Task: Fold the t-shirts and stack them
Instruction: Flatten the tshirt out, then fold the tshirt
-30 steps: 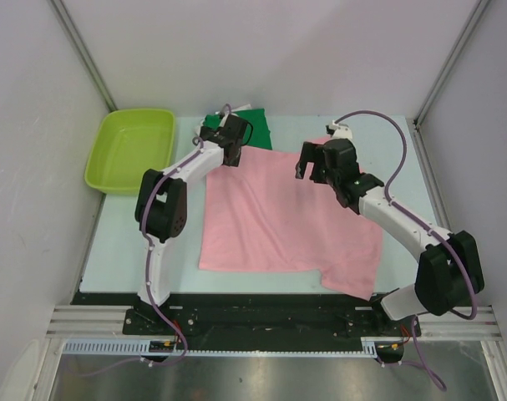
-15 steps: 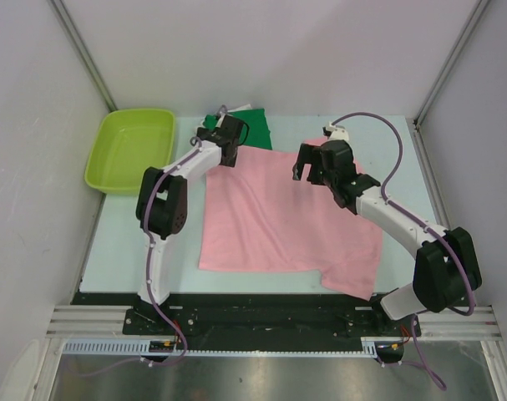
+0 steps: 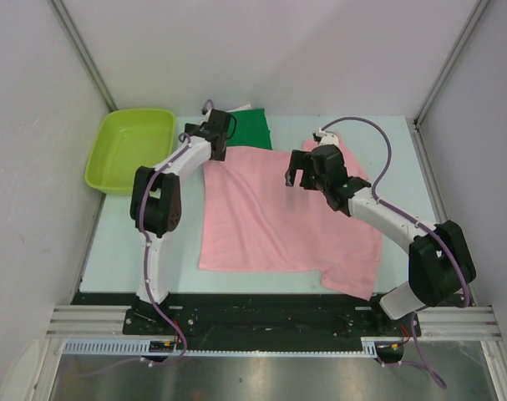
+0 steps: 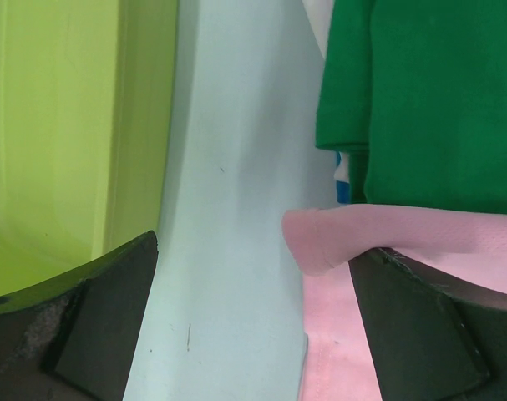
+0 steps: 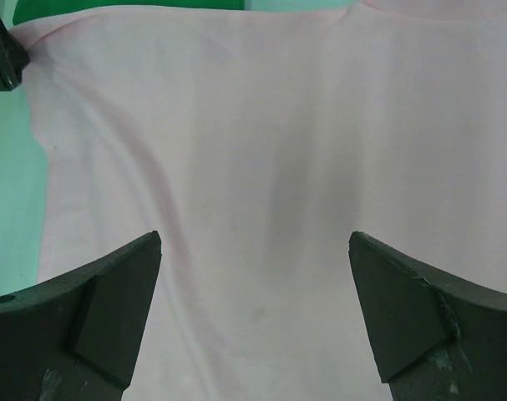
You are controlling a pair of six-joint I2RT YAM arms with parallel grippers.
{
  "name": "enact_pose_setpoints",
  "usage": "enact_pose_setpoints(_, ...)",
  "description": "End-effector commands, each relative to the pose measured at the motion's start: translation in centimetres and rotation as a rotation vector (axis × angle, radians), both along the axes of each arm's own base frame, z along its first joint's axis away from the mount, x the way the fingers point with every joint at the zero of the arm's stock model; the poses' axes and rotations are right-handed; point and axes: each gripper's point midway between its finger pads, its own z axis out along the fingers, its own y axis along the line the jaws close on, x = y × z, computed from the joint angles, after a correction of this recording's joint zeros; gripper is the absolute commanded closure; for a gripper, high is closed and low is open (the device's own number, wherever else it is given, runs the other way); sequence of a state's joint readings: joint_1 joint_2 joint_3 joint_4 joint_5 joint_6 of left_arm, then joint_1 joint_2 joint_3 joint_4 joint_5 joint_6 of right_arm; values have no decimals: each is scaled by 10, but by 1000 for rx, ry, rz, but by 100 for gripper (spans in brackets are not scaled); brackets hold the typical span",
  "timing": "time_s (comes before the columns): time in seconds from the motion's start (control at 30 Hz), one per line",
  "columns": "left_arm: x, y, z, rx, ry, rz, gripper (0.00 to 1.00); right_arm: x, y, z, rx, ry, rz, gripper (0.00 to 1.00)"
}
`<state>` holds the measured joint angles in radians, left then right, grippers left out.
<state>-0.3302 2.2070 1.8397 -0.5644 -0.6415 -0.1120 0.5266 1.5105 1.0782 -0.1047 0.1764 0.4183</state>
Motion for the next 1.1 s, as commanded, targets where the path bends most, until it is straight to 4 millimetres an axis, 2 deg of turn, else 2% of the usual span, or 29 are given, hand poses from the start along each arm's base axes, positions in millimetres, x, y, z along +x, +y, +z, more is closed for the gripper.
enact_pose_setpoints(0.0,19,25,67,-11,-146,48,0,3,9,8,31,-33,2,0)
enact_pose_setpoints(0.07,20,31,68,-13,-160,63,0,2,11,6,19,-33,9,0)
enact_pose_setpoints(0.1,22,36,77,-19,-196,78,0,1,10,4,11,-30,6,0)
enact_pose_setpoints(0.27,28,46,91,-35,-242,93,0,0,10,0,1,-23,10,1)
enact_pose_setpoints(0.37,28,50,91,-43,-237,111,0,0,10,3,4,-28,9,0)
enact_pose_setpoints(0.43,19,42,90,-102,-231,115,0,-3,9,11,-4,-50,-2,0)
enact_pose_setpoints(0.53,-8,20,106,-201,-274,76,0,-9,1,26,-60,-99,-36,0)
enact_pose_setpoints(0.57,-28,16,116,-231,-259,68,0,-13,-4,24,-84,-87,-40,0)
enact_pose_setpoints(0.63,-50,-1,124,-308,-249,59,0,-18,-21,30,-122,-86,-99,0)
enact_pose_setpoints(0.67,-74,-5,129,-340,-241,40,0,-28,-33,21,-171,-42,-116,0)
enact_pose_setpoints(0.7,-88,-19,130,-362,-237,2,0,-32,-45,20,-209,-31,-156,0)
enact_pose_setpoints(0.73,-102,-23,130,-369,-236,-17,0,-37,-54,18,-229,-12,-184,0)
enact_pose_setpoints(0.77,-126,-24,125,-383,-229,-35,0,-50,-65,13,-275,30,-198,0)
enact_pose_setpoints(0.8,-141,-39,119,-433,-204,-81,1,-55,-75,11,-305,46,-223,0)
enact_pose_setpoints(0.83,-154,-44,112,-466,-178,-97,2,-61,-79,8,-307,66,-241,0)
enact_pose_setpoints(0.87,-177,-44,101,-489,-144,-107,4,-73,-87,2,-335,112,-253,0)
enact_pose_setpoints(0.9,-192,-57,93,-530,-116,-133,4,-79,-91,-2,-342,135,-261,0)
enact_pose_setpoints(0.97,-225,-60,72,-552,-56,-144,4,-96,-99,-13,-338,203,-301,0)
enact_pose_setpoints(1.0,-239,-71,65,-592,-34,-148,4,-103,-101,-14,-322,218,-305,0)
enact_pose_setpoints(1.03,-251,-74,57,-612,-13,-148,4,-112,-102,-24,-319,247,-297,0)
enact_pose_setpoints(1.07,-270,-70,38,-628,22,-138,5,-121,-101,-28,-297,268,-300,0)
